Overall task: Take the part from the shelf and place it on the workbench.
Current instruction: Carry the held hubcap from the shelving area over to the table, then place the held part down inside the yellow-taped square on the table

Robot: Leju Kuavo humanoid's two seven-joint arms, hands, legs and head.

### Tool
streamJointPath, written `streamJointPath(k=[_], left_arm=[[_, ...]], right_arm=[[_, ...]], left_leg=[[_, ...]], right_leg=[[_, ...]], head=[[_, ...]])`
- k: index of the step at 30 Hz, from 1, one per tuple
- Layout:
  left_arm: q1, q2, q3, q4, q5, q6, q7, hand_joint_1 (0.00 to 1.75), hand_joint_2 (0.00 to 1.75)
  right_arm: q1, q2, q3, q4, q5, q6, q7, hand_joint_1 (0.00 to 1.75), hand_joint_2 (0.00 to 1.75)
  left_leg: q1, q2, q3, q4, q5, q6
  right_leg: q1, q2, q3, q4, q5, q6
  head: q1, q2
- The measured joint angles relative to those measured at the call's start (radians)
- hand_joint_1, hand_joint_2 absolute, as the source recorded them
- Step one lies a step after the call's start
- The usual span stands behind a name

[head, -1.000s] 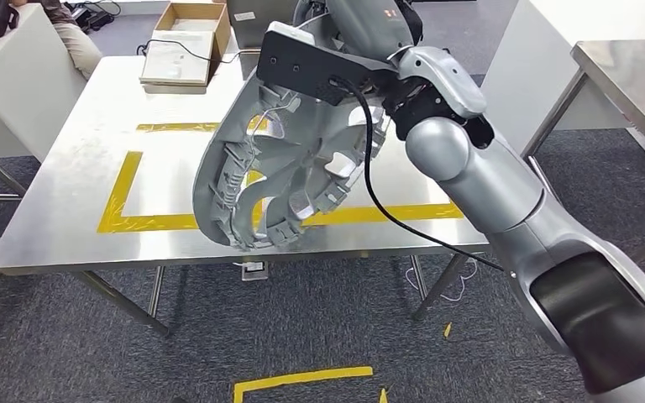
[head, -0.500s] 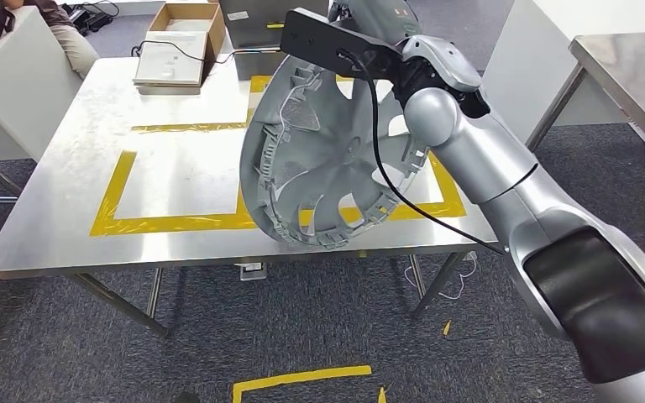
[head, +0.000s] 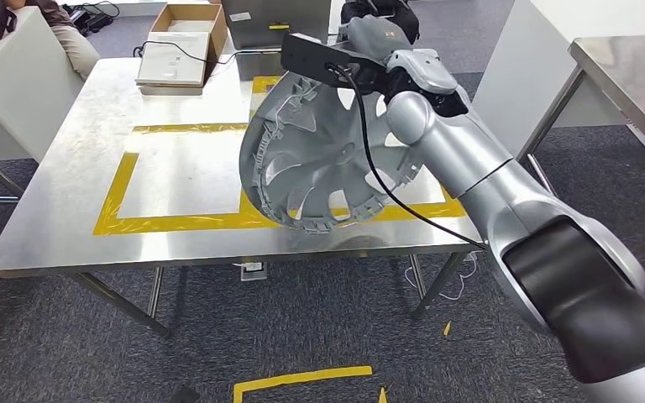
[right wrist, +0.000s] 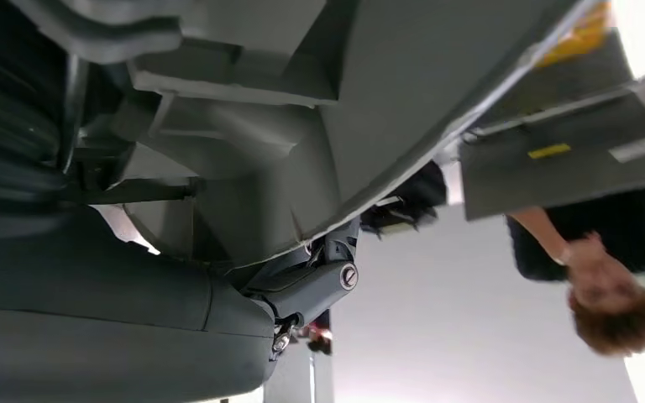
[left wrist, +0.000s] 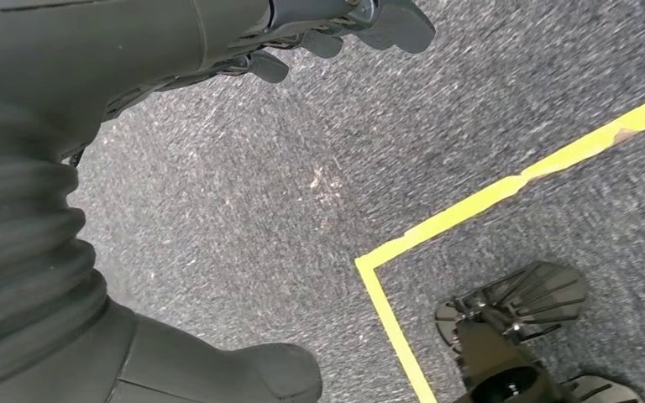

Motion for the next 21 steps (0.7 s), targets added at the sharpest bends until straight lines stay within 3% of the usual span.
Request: streamJointPath(k=[9,21], left_arm=[[-0.003,-0.011,0.0,0.002,-0.002,0.008,0.019,0.0,1.75],[0.011,-0.011,-0.001,0.003,-0.01,0.008,0.021,0.0,1.75]], right_arm=[[-0.04,0.041,0.002,0.229,0.013,-0.031,0.024,1.75,1.75],[-0.011,0.054,0.001,0.303,0.028,-0.037,0.037,1.75,1.75]], left_leg=[[0.0,0.0,0.001,0.0,-0.001,0.001],[0.0,0.0,0.002,0.0,-0.001,0.001]], right_leg=[[0.0,0.0,0.002,0.0,0.0,0.0],[0.0,0.0,0.003,0.0,0.0,0.0]], head=[[0.0,0.0],[0.0,0.0]])
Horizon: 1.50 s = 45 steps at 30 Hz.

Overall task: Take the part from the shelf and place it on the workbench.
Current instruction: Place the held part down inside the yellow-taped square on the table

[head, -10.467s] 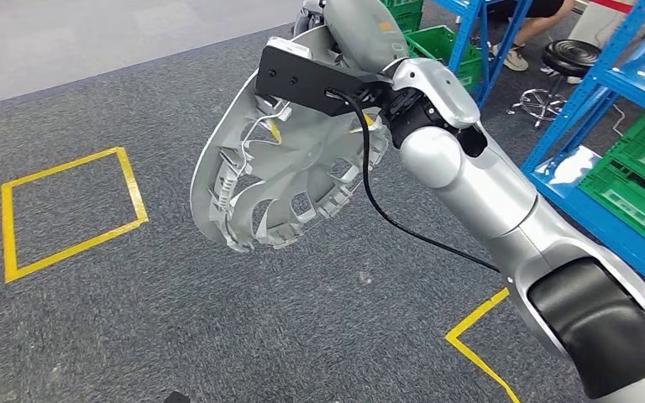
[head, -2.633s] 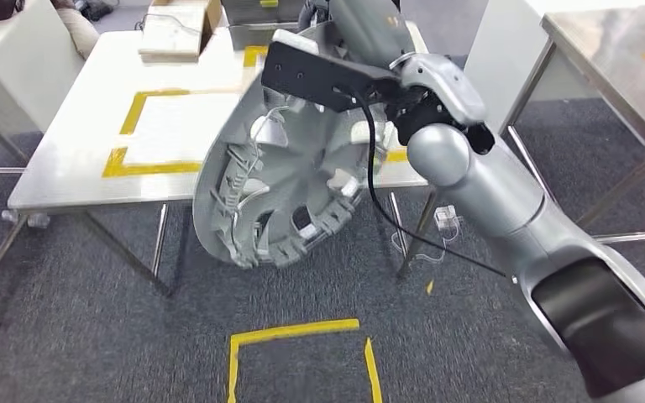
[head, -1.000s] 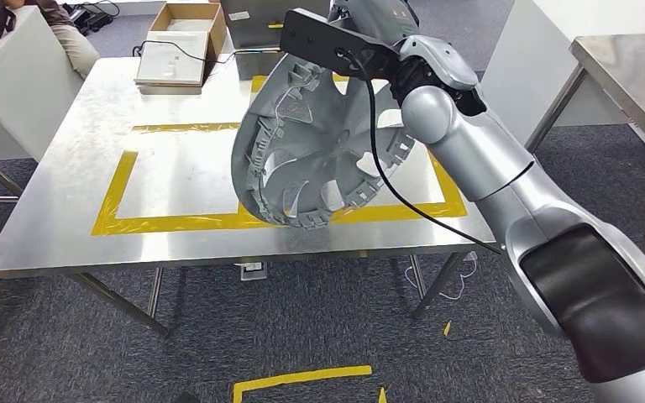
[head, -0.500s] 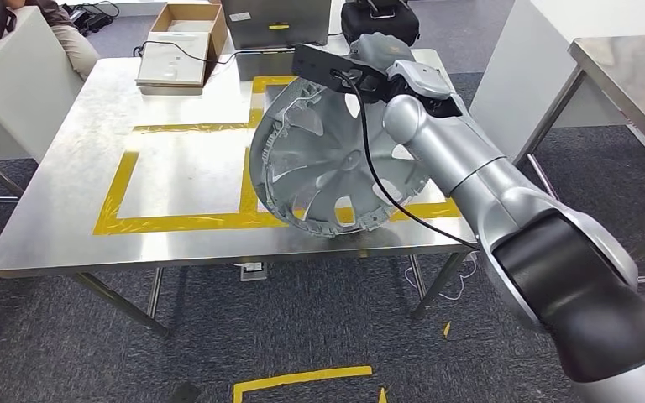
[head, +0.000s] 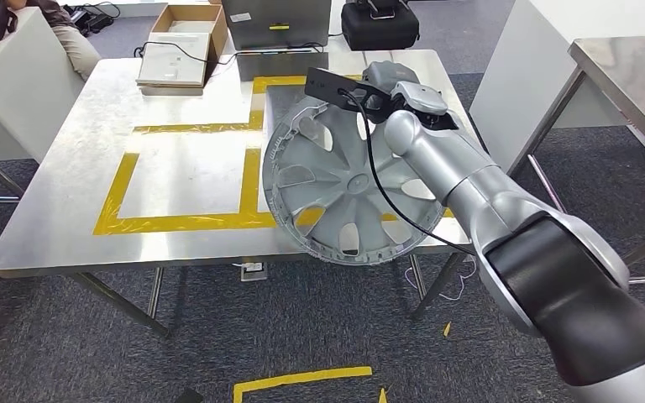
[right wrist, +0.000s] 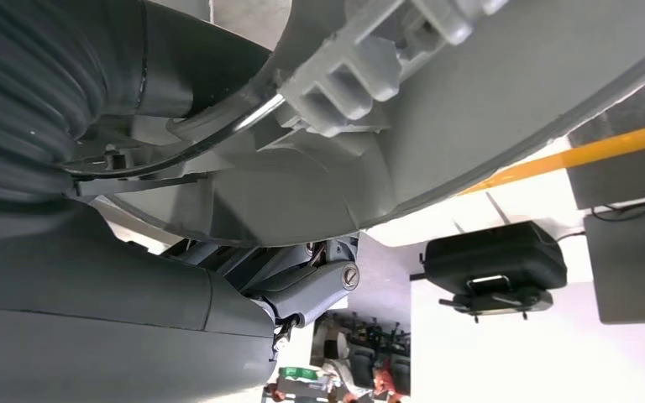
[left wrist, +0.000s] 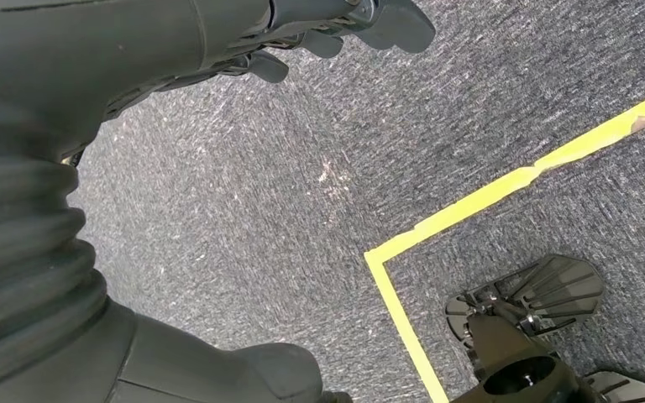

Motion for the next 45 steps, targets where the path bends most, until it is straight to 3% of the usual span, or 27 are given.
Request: streamJointPath(k=[17,22,31,45], left_arm=[[0.002,0.0,0.0,0.0,0.013,-0.006,-0.014,0.0,1.75],[0.008,0.0,0.0,0.0,0.026,-0.005,-0.014,0.0,1.75],[0.015,0.0,0.0,0.0,0.029,0.001,-0.014,0.0,1.75],[0.011,0.0,0.0,-0.001,0.028,0.001,-0.014,0.0,1.75]], right_arm=[[0.001,0.0,-0.044,-0.008,0.019,-0.061,-0.051,1.75,1.75],[-0.004,0.0,-0.087,-0.1,-0.002,-0.101,-0.096,1.75,1.75],[-0.025,-0.01,-0.136,-0.322,-0.021,-0.091,-0.108,1.75,1.75],[-0.026,-0.011,-0.136,-0.384,-0.018,-0.079,-0.112,1.75,1.75]], left_leg=[[0.0,0.0,0.0,0.0,0.0,0.0],[0.0,0.001,0.0,0.0,0.0,0.0],[0.0,0.0,0.0,0.0,0.0,0.0],[0.0,0.001,0.0,0.0,0.0,0.0]], right_leg=[[0.0,0.0,0.0,0.0,0.0,0.0],[0.0,0.0,0.0,0.0,0.0,0.0],[-0.001,0.001,0.0,0.0,-0.001,-0.001],[-0.001,0.001,0.0,0.0,0.0,0.0]], head=[[0.0,0.0],[0.0,0.0],[0.0,0.0],[0.0,0.0]])
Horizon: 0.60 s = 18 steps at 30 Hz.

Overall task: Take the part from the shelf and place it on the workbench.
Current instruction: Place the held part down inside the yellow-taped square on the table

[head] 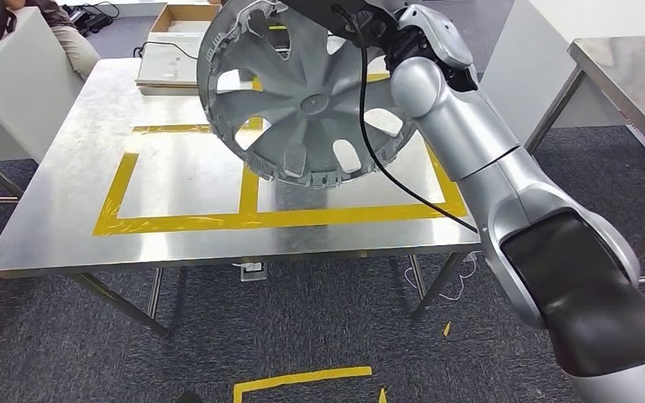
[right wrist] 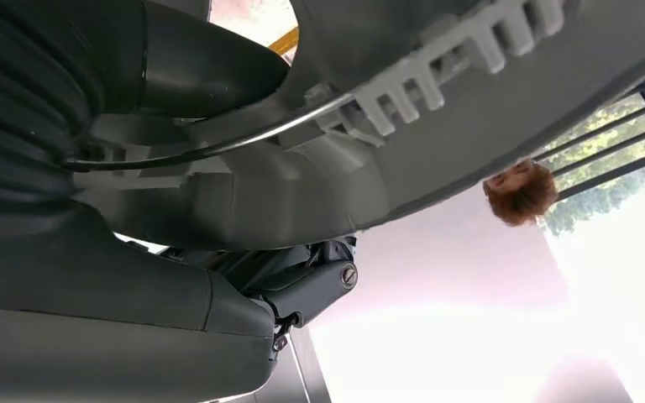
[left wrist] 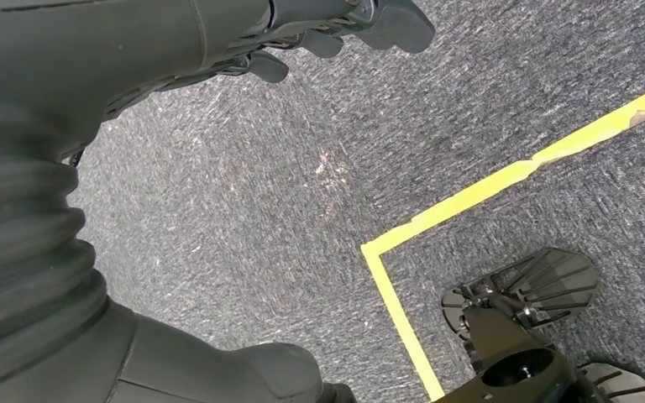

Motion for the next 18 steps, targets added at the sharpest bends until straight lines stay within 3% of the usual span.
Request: streamJointPath(k=[18], left_arm=[[-0.005,0.0,0.0,0.0,-0.006,0.0,-0.001,0.0,1.75]], right_arm=[[0.0,-0.003,0.0,0.0,0.002,0.001,-0.001,1.75,1.75]], left_leg=[[-0.003,0.0,0.0,0.001,-0.002,0.002]], right_leg=[[-0.003,0.0,0.0,0.0,0.0,0.001]], head=[[0.0,0.0]])
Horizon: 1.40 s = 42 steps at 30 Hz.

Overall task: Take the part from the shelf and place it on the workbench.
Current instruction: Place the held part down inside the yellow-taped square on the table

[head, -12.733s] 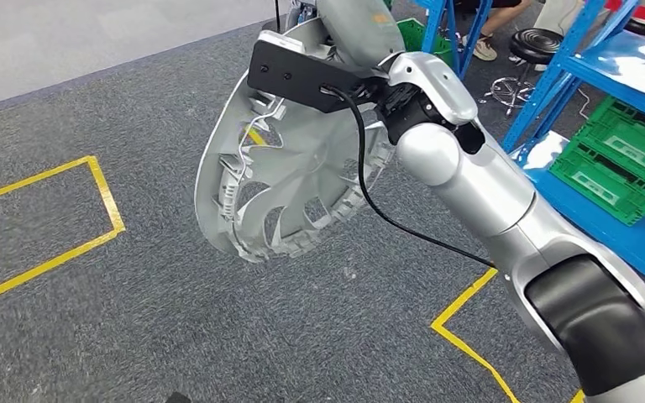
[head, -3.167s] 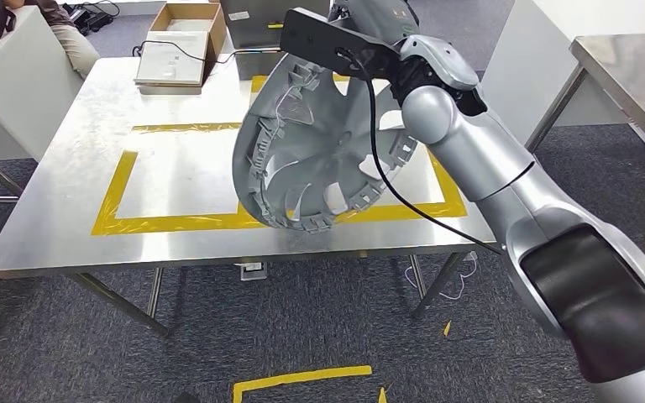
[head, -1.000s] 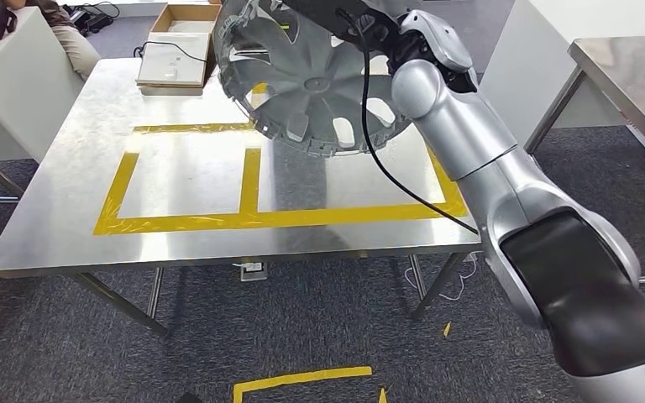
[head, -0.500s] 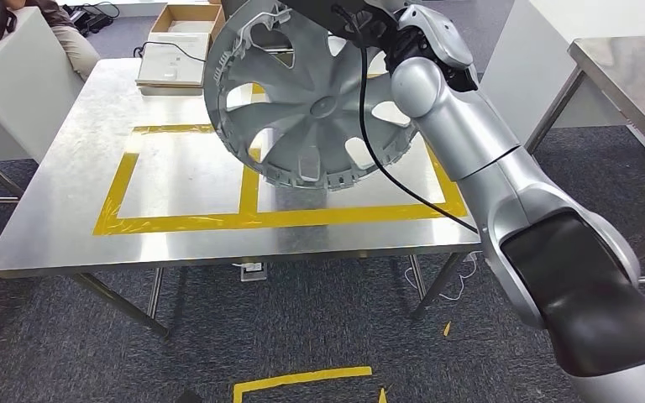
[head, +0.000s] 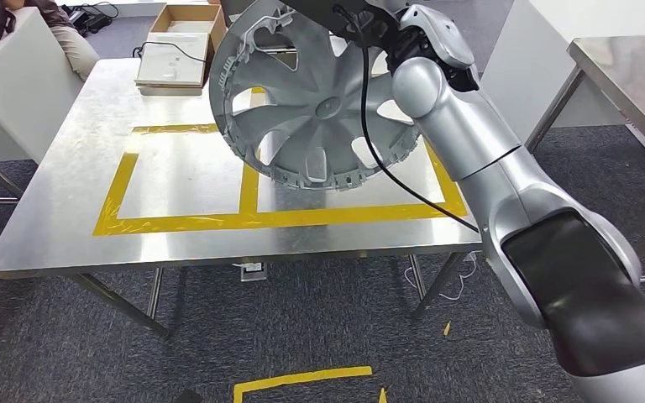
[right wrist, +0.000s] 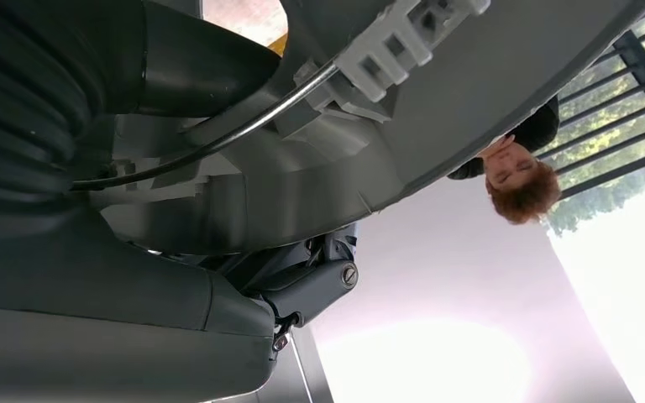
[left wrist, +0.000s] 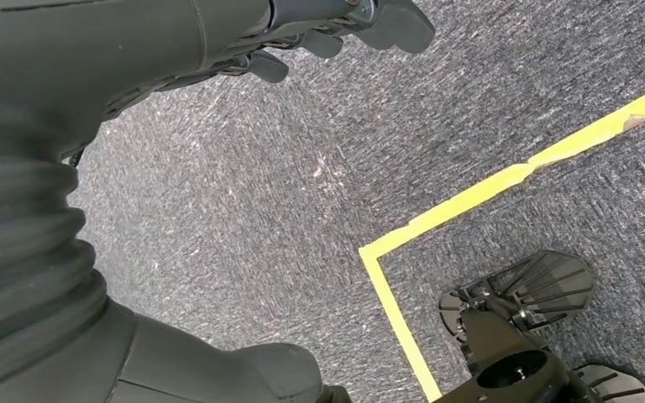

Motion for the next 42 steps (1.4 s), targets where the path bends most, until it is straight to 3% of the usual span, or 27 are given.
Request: streamJointPath(k=[7,11,13,15,16,17,18,20,22,26,27,29,31,32,33,34,37,38,39,42], left_arm=[[0.0,0.008,0.0,0.0,-0.009,-0.006,-0.015,0.0,1.75],[0.0,0.011,0.0,-0.001,-0.01,-0.008,-0.016,0.0,1.75],[0.0,0.011,0.0,-0.001,-0.01,-0.008,-0.017,0.0,1.75],[0.0,0.011,0.0,-0.001,-0.01,-0.007,-0.015,0.0,1.75],[0.001,0.01,0.0,-0.001,-0.01,-0.007,-0.014,0.0,1.75],[0.002,0.009,0.0,-0.001,-0.01,-0.007,-0.012,0.0,1.75],[0.002,0.007,0.0,-0.001,-0.01,-0.007,-0.011,0.0,1.75],[0.003,0.004,0.0,-0.001,-0.01,-0.007,-0.01,0.0,1.75],[0.001,0.002,0.0,-0.001,-0.01,-0.006,-0.01,0.0,1.75],[0.0,0.004,-0.001,-0.001,-0.01,-0.003,-0.008,0.0,1.75],[-0.001,0.004,-0.001,-0.001,-0.01,-0.003,-0.008,0.0,1.75],[-0.002,0.002,-0.001,-0.001,-0.01,-0.002,-0.008,0.0,1.75],[0.001,0.002,-0.001,0.0,-0.01,-0.001,-0.008,0.0,1.75],[0.003,0.002,-0.001,0.0,-0.01,-0.001,-0.007,0.0,1.75],[0.005,0.002,-0.001,0.0,-0.01,-0.001,-0.007,0.0,1.75],[0.007,0.003,-0.001,0.0,-0.01,0.0,-0.006,0.0,1.75],[0.012,0.004,-0.001,0.002,-0.008,0.001,-0.004,0.0,1.75],[0.012,0.004,-0.001,0.002,-0.008,0.002,-0.004,0.0,1.75],[0.01,0.004,-0.001,0.002,-0.008,0.002,-0.003,0.0,1.75],[-0.001,0.003,-0.002,0.0,-0.011,0.003,-0.002,0.0,1.75]], right_arm=[[0.0,0.0,0.0,0.0,0.0,0.002,0.002,1.75,1.75],[0.001,-0.002,0.0,0.0,0.0,0.001,0.004,1.75,1.75],[0.0,-0.003,0.0,0.0,0.0,0.0,0.003,1.75,1.75],[0.005,-0.004,0.0,0.001,-0.001,-0.001,0.002,1.75,1.75],[0.01,-0.006,0.0,0.001,-0.001,-0.001,0.003,1.75,1.75],[0.014,-0.007,0.0,0.001,-0.001,-0.001,0.003,1.75,1.75],[0.017,-0.007,0.0,0.001,-0.001,-0.001,0.003,1.75,1.75],[0.017,-0.008,0.0,0.002,-0.001,0.0,0.002,1.75,1.75],[0.015,-0.009,0.0,0.002,-0.001,0.001,0.002,1.75,1.75],[0.014,-0.011,0.0,0.002,0.0,0.001,0.003,1.75,1.75],[0.014,-0.012,0.0,0.002,0.001,0.001,0.003,1.75,1.75],[0.015,-0.011,0.0,0.002,0.001,0.001,0.002,1.75,1.75],[0.021,-0.011,0.001,0.003,-0.001,0.002,0.002,1.75,1.75],[0.025,-0.011,0.001,0.003,-0.001,0.002,0.002,1.75,1.75],[0.027,-0.011,0.001,0.004,-0.001,0.003,0.002,1.75,1.75],[0.028,-0.011,0.001,0.005,-0.001,0.003,0.002,1.75,1.75],[0.026,-0.011,0.001,0.009,0.0,0.006,0.0,1.75,1.75],[0.024,-0.01,0.002,0.012,-0.001,0.008,0.0,1.75,1.75],[0.02,-0.009,0.003,0.014,-0.001,0.014,0.001,1.75,1.75],[0.005,-0.009,0.004,0.027,-0.004,0.066,0.015,1.75,1.75]], left_leg=[[-0.007,0.0,-0.001,0.006,-0.009,0.013],[-0.003,0.001,0.015,-0.007,-0.02,0.032],[0.001,0.004,0.027,-0.009,-0.024,0.037],[0.002,0.005,0.035,-0.008,-0.032,0.037],[0.003,0.004,0.04,-0.006,-0.038,0.035],[0.004,0.004,0.047,-0.004,-0.045,0.033],[0.005,0.003,0.055,-0.001,-0.053,0.029],[0.007,0.004,0.074,0.005,-0.073,0.019],[0.007,0.005,0.084,0.003,-0.087,0.006],[0.007,0.007,0.085,0.029,-0.083,-0.02],[0.007,0.009,0.066,0.064,-0.081,-0.024],[0.01,0.012,-0.007,0.176,-0.098,-0.033],[0.012,0.013,-0.084,0.263,-0.152,-0.04],[0.012,0.013,-0.108,0.27,-0.173,-0.041],[0.012,0.014,-0.117,0.247,-0.176,-0.041],[0.012,0.014,-0.115,0.2,-0.152,-0.04],[0.01,0.016,-0.091,0.022,0.047,-0.026],[0.008,0.016,-0.087,-0.004,0.09,-0.019],[0.005,0.016,-0.085,-0.009,0.097,-0.012],[0.007,0.015,-0.074,-0.003,0.071,0.008]], right_leg=[[-0.005,0.0,0.004,-0.001,-0.004,0.011],[-0.004,-0.002,-0.001,0.031,-0.007,0.025],[-0.006,-0.004,-0.046,0.113,-0.049,0.031],[-0.008,-0.004,-0.123,0.241,-0.099,0.034],[-0.009,-0.004,-0.152,0.282,-0.106,0.035],[-0.01,-0.004,-0.166,0.287,-0.092,0.035],[-0.011,-0.005,-0.158,0.251,-0.059,0.035],[-0.01,-0.007,-0.108,0.113,0.026,0.032],[-0.004,-0.009,-0.069,0.015,0.053,0.02],[-0.005,-0.006,-0.035,-0.011,0.035,-0.013],[-0.007,-0.006,-0.022,-0.012,0.028,-0.019],[-0.009,-0.006,0.003,-0.014,0.009,-0.026],[-0.009,-0.004,0.032,-0.014,-0.016,-0.027],[-0.009,-0.003,0.049,-0.014,-0.031,-0.026],[-0.01,-0.003,0.069,-0.014,-0.046,-0.025],[-0.01,-0.003,0.089,-0.014,-0.062,-0.023],[-0.006,0.001,0.141,-0.01,-0.11,-0.009],[-0.005,0.003,0.148,-0.011,-0.123,-0.003],[-0.004,0.005,0.153,-0.012,-0.133,0.005],[-0.008,0.001,0.15,0.008,-0.16,0.022]], head=[[0.0,0.0],[0.001,0.0],[0.004,0.0],[0.005,0.0],[0.005,0.0],[0.005,0.0],[0.005,0.0],[0.005,0.0],[0.004,0.0],[0.002,0.0],[0.0,0.0],[-0.003,0.0],[-0.004,0.0],[-0.004,0.0],[-0.004,0.0],[-0.004,0.0],[-0.004,0.0],[-0.004,0.0],[-0.002,0.0],[0.007,0.0]])
